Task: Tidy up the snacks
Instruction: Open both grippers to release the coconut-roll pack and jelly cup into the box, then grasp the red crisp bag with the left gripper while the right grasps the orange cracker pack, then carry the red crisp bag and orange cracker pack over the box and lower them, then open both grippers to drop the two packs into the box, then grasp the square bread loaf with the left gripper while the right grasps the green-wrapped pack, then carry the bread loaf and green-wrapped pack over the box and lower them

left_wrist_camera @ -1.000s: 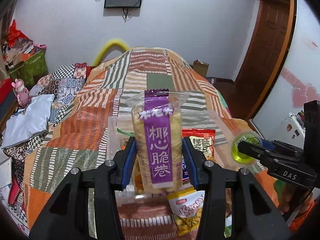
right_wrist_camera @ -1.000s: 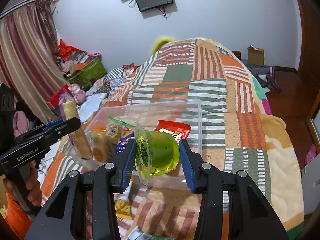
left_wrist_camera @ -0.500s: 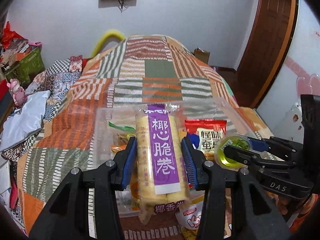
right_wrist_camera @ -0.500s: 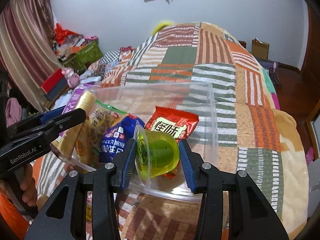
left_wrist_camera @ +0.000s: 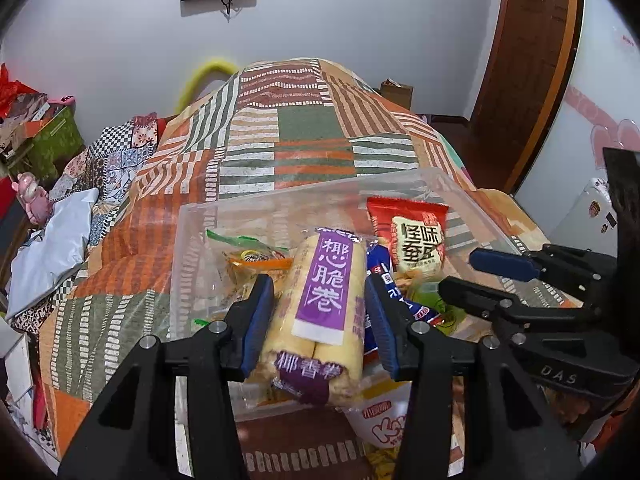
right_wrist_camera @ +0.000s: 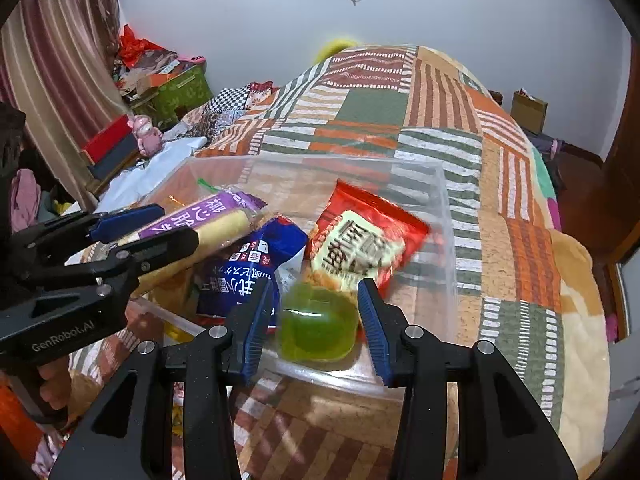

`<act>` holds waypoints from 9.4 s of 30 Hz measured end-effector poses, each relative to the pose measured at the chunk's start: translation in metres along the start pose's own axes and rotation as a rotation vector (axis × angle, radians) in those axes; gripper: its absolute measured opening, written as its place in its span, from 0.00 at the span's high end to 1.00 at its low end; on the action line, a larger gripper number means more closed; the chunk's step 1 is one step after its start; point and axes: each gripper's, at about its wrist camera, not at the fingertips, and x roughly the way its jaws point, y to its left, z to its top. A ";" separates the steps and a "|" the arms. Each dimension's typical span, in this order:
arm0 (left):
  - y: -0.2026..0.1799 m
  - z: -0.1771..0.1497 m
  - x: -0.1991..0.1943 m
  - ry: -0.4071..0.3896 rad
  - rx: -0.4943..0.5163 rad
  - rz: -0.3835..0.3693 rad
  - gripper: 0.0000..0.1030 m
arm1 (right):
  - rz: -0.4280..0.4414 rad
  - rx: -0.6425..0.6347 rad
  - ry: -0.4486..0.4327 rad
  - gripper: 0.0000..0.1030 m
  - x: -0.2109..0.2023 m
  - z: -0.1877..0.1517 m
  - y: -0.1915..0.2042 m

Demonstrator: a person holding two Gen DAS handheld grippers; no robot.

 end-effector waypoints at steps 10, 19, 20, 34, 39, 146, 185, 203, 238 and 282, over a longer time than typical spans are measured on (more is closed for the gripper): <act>0.004 -0.010 -0.036 -0.032 -0.016 0.012 0.36 | 0.004 0.022 -0.043 0.50 -0.038 -0.006 -0.003; 0.004 -0.029 -0.080 -0.055 -0.033 0.001 0.16 | 0.008 0.023 -0.099 0.41 -0.081 -0.024 0.003; 0.004 -0.034 -0.084 -0.052 -0.032 -0.002 0.15 | 0.007 0.021 -0.103 0.40 -0.085 -0.027 0.005; -0.004 -0.113 -0.099 0.062 -0.050 -0.033 0.12 | 0.026 0.016 -0.081 0.38 -0.111 -0.080 0.024; -0.003 -0.135 -0.112 0.066 -0.060 -0.039 0.12 | 0.022 0.004 -0.046 0.37 -0.110 -0.103 0.034; 0.032 -0.019 -0.066 -0.114 -0.161 -0.078 0.72 | 0.072 0.069 -0.125 0.35 -0.051 -0.002 0.002; 0.038 0.001 -0.014 -0.055 -0.122 0.026 0.33 | -0.015 0.054 -0.035 0.23 -0.007 0.015 -0.003; 0.027 -0.025 -0.087 -0.128 -0.076 0.038 0.18 | -0.057 -0.049 -0.099 0.20 -0.065 -0.013 0.023; 0.052 -0.181 -0.076 0.145 -0.078 0.063 0.10 | -0.039 -0.048 0.095 0.19 -0.038 -0.097 0.028; 0.005 -0.045 -0.074 -0.086 -0.057 -0.039 0.47 | 0.061 0.007 -0.103 0.47 -0.071 -0.029 0.011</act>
